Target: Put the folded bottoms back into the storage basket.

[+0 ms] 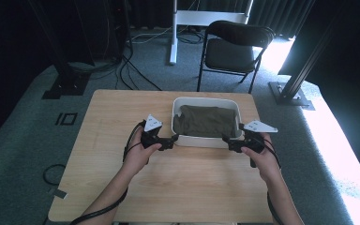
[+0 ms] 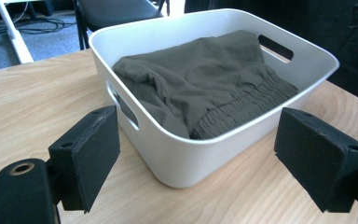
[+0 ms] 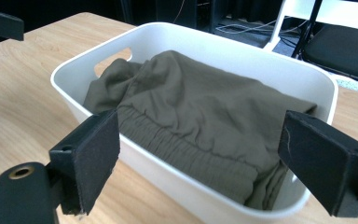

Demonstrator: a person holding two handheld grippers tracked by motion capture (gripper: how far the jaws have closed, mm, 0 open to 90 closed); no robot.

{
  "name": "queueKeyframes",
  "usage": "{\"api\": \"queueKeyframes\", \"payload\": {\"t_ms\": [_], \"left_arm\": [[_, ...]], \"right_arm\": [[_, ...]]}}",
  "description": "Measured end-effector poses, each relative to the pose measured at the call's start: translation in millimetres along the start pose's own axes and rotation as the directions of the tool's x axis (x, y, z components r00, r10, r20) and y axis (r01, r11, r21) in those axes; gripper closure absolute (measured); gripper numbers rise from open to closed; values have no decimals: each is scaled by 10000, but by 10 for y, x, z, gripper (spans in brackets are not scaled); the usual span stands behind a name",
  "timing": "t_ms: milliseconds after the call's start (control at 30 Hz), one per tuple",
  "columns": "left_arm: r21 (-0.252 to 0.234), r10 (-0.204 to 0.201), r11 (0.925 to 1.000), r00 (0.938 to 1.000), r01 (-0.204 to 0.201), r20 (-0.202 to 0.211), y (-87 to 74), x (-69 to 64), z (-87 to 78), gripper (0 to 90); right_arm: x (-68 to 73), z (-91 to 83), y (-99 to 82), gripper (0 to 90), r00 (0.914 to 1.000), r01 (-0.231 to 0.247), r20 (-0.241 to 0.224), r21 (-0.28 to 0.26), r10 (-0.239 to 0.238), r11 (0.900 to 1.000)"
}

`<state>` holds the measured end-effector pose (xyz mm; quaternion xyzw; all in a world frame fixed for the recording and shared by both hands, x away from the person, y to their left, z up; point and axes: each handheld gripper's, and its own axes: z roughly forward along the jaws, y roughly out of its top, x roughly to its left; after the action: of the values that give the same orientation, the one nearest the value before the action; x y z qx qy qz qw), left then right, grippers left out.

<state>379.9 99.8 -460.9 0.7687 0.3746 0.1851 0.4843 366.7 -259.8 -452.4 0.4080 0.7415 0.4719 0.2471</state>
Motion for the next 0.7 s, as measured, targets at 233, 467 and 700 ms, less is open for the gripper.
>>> {"api": "queueKeyframes", "payload": {"t_ms": [233, 467, 700], "left_arm": [[281, -72, 9996, 10000, 72, -15, -172, -53, -114, 157], [416, -105, 9991, 9994, 118, -329, -329, -9, -166, 158], [548, -320, 9979, 9980, 350, -554, -470, 62, -194, 158]], "right_arm": [[-40, -157, -165, 122, 9996, -159, 227, -43, 160, 9999], [-44, -253, -368, 122, 9994, -69, 337, 348, 58, 9994], [-42, -311, -546, 137, 9990, -200, 409, 558, 177, 9982]]}}
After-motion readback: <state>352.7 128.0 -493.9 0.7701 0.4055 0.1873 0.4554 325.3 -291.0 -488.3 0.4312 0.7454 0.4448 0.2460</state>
